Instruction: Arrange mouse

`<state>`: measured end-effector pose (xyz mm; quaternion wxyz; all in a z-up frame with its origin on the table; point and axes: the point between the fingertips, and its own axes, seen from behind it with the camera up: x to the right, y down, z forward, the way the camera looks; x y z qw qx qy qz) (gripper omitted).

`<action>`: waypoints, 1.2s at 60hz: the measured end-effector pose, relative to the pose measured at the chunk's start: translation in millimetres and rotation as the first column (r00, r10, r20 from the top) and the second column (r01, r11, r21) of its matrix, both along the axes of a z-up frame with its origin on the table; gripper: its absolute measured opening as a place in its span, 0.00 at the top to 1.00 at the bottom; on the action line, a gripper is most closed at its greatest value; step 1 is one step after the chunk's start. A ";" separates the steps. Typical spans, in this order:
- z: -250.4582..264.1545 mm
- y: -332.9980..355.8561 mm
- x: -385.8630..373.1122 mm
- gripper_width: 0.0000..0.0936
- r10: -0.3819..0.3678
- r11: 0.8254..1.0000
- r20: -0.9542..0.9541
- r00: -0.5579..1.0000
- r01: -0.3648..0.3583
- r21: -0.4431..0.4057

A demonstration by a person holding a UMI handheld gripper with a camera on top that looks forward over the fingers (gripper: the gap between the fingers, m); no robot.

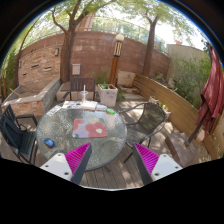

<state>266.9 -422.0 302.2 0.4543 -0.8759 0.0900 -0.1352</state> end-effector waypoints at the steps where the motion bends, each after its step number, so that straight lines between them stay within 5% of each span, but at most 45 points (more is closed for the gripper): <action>1: -0.6 -0.1 -0.1 0.10 0.000 1.000 -0.002 1.000 0.000 -0.001; 17: -76.4 -7.2 -14.6 0.10 0.011 0.996 -0.025 1.000 -0.013 -0.085; 33: -203.7 15.5 -138.1 0.09 0.181 0.955 -0.133 0.974 -0.206 -0.211; 49: -279.4 136.7 -271.2 0.09 0.337 0.921 -0.164 0.927 -0.361 -0.149; 72: -309.2 262.1 -313.4 0.10 0.362 0.915 -0.097 0.927 -0.373 -0.154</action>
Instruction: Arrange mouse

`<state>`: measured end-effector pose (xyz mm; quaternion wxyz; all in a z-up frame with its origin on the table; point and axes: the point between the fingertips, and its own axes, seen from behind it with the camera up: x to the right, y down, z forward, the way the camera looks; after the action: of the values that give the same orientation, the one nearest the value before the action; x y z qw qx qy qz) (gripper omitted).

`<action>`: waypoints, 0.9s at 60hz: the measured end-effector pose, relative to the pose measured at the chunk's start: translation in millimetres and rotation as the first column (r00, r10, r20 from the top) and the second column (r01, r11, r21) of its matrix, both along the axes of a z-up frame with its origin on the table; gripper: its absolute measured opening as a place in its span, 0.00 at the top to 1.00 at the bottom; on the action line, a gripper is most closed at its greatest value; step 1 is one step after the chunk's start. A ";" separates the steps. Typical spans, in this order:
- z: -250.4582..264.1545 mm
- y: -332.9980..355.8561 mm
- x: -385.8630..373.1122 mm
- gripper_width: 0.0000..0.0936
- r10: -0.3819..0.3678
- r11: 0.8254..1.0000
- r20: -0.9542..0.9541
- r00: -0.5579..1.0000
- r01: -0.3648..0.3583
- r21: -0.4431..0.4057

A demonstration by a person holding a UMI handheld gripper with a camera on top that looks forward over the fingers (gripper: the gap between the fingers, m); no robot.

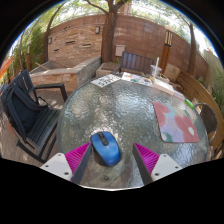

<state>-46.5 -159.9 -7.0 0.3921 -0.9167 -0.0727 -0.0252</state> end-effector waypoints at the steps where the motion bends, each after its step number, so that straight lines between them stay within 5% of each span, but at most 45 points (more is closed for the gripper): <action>1: 0.3 3.5 1.0 0.10 -0.002 1.000 -0.001 1.000 0.002 0.001; 8: -3.9 22.1 5.3 0.14 -0.009 1.000 -0.020 1.000 0.009 -0.001; 15: -10.1 22.7 -1.5 0.43 -0.003 1.000 -0.082 0.997 0.001 -0.028; 33: 7.3 30.5 -9.0 0.62 0.051 0.999 -0.101 0.994 -0.051 -0.006; 43: 125.2 70.5 -16.8 0.62 0.142 0.978 -0.198 0.970 -0.107 0.179; 54: 232.5 133.0 81.8 0.62 0.097 0.933 -0.237 0.967 -0.006 0.359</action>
<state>35.3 -26.9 225.5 0.5578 -0.8242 -0.0409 0.0886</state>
